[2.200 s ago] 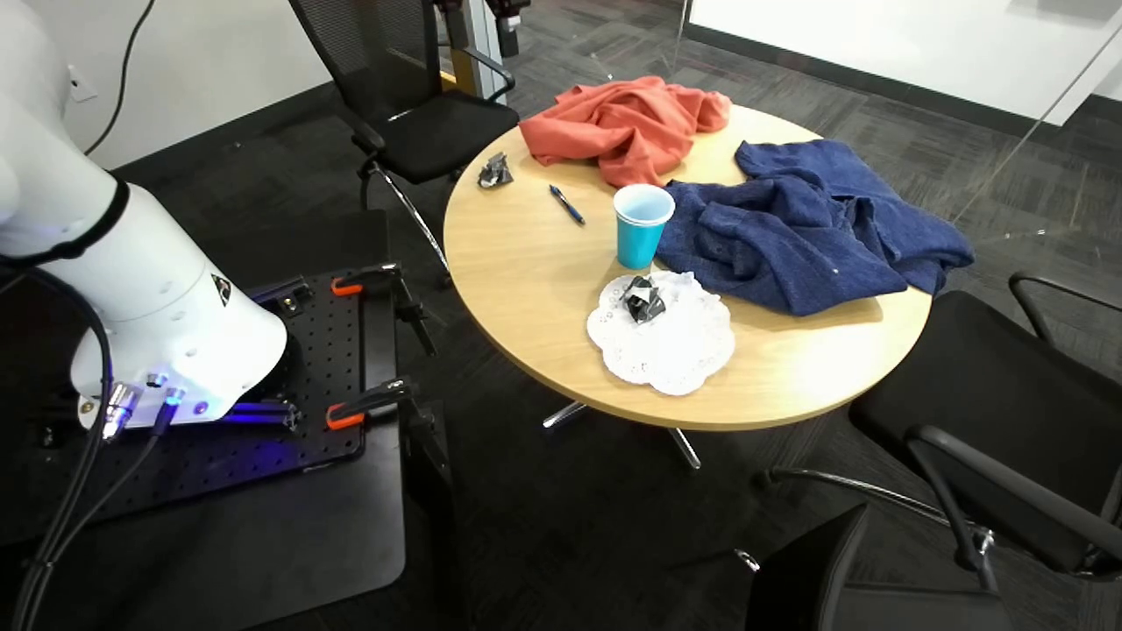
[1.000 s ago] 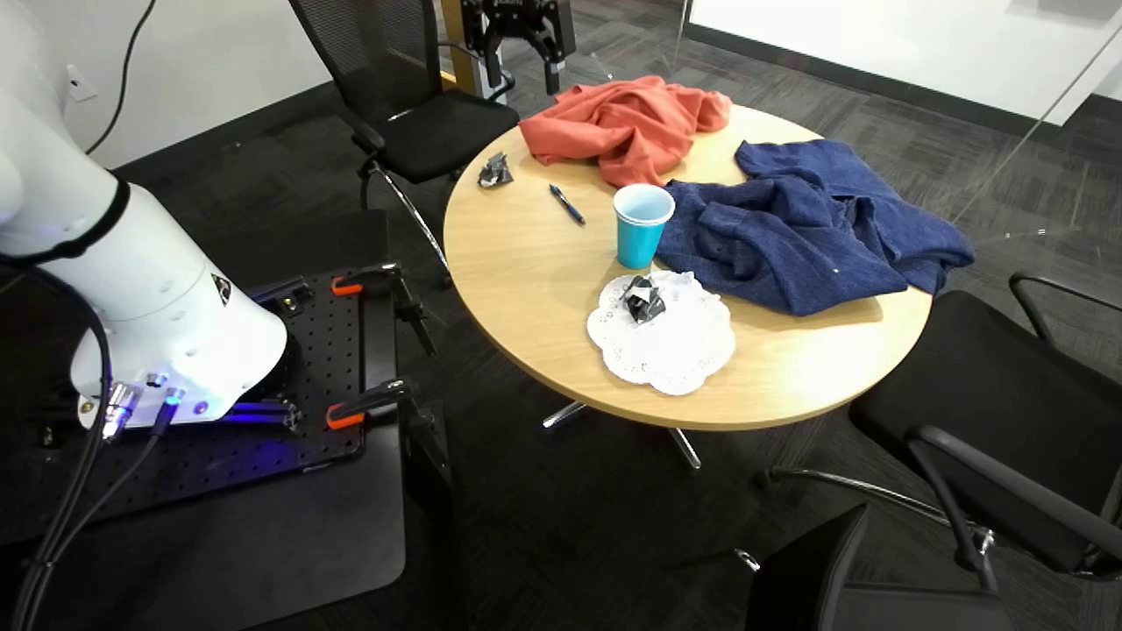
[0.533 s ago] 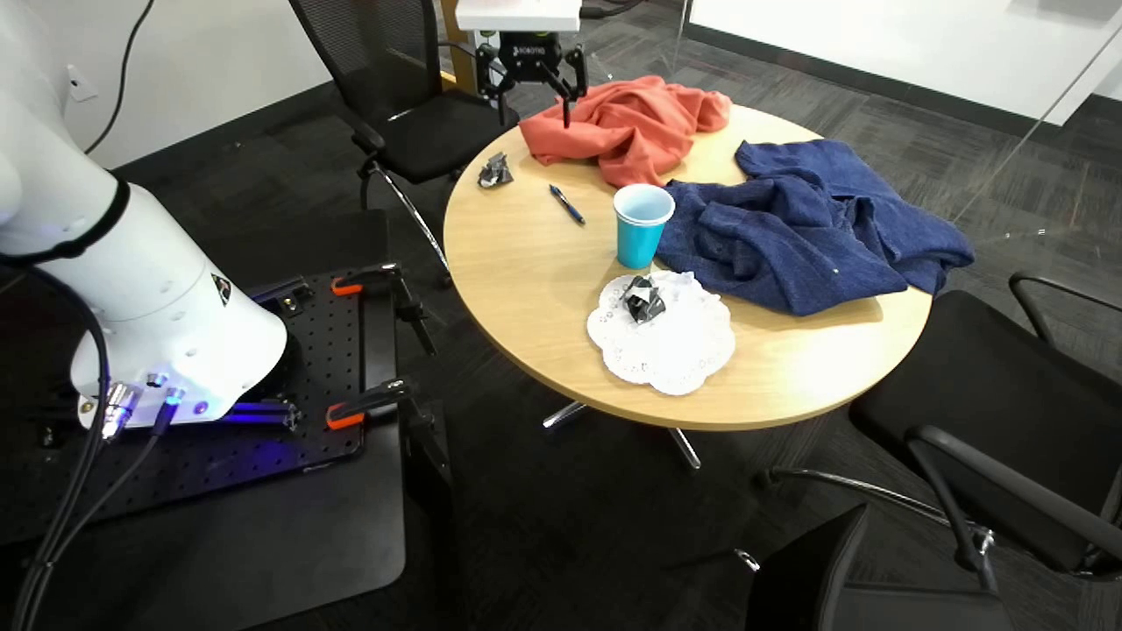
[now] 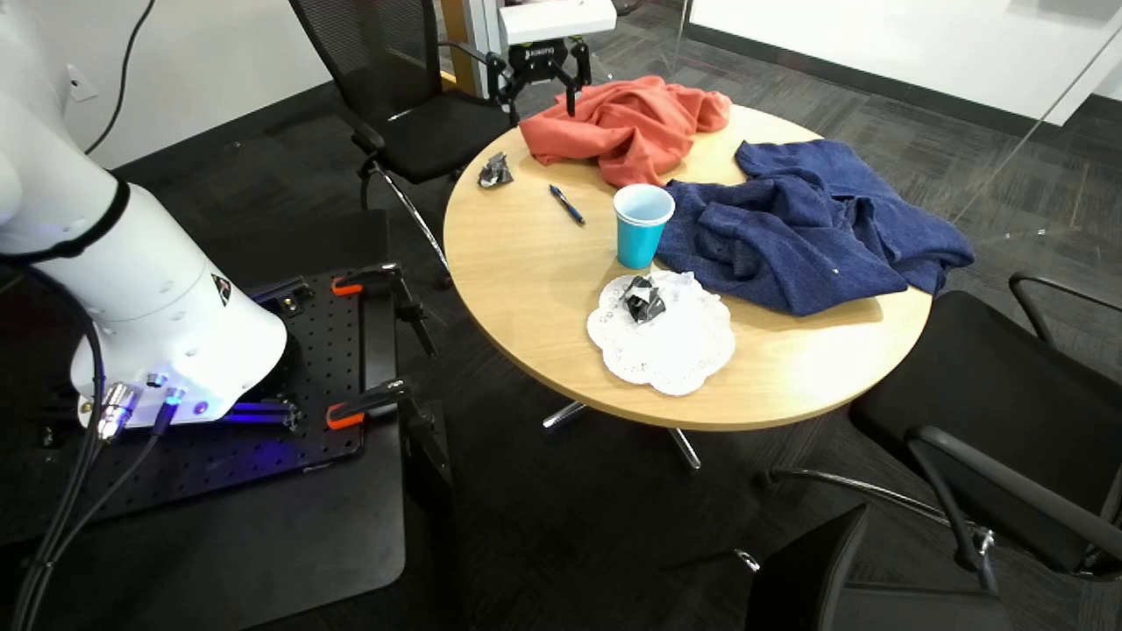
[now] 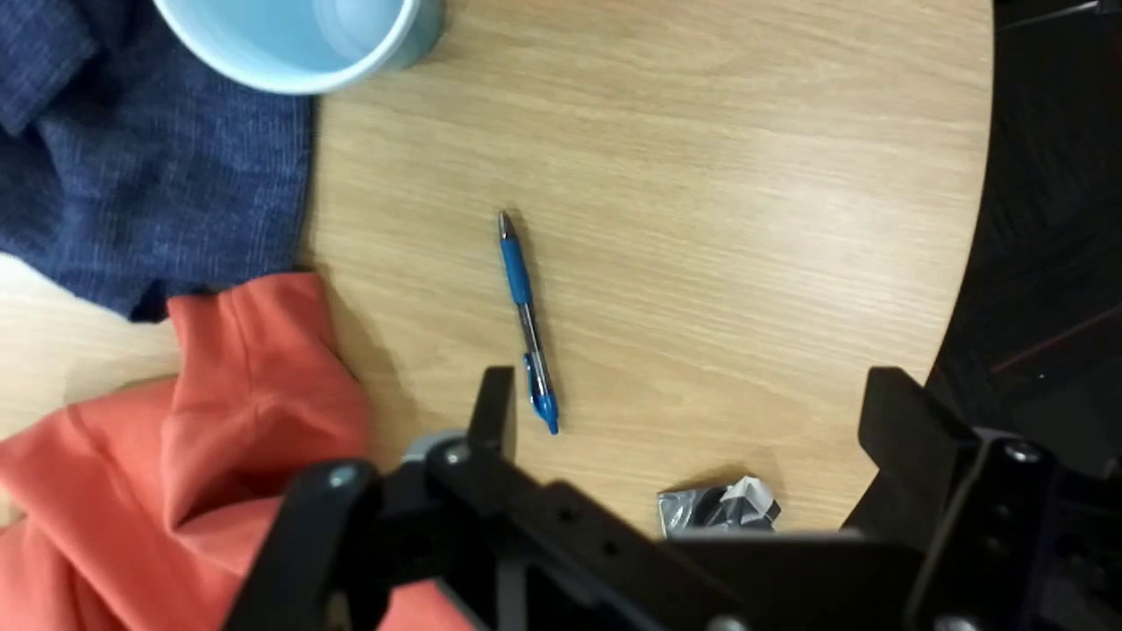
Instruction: Put the pen in the cup
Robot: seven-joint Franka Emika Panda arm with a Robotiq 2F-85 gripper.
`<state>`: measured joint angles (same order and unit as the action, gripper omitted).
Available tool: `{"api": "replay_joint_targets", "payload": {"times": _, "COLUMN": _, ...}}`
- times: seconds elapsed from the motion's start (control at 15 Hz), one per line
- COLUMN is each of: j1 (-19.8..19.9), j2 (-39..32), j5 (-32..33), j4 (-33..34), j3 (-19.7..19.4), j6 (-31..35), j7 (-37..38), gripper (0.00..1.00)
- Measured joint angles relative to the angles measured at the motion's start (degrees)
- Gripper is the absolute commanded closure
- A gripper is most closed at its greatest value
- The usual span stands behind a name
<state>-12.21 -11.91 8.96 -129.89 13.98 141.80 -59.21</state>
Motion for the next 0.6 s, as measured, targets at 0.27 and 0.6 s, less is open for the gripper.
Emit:
{"api": "replay_joint_targets", "payload": {"times": 0.27, "j1": 0.0, "j2": -0.3, "j5": -0.1, "j4": 0.0, "j3": 0.1, "j6": 0.2, "j7": -0.2, "gripper": 0.00}}
{"api": "replay_joint_targets", "payload": {"times": 0.6, "j1": 0.0, "j2": -0.6, "j5": 1.0, "j4": 0.0, "j3": 0.1, "j6": 0.7, "j7": -0.1, "gripper": 0.00}}
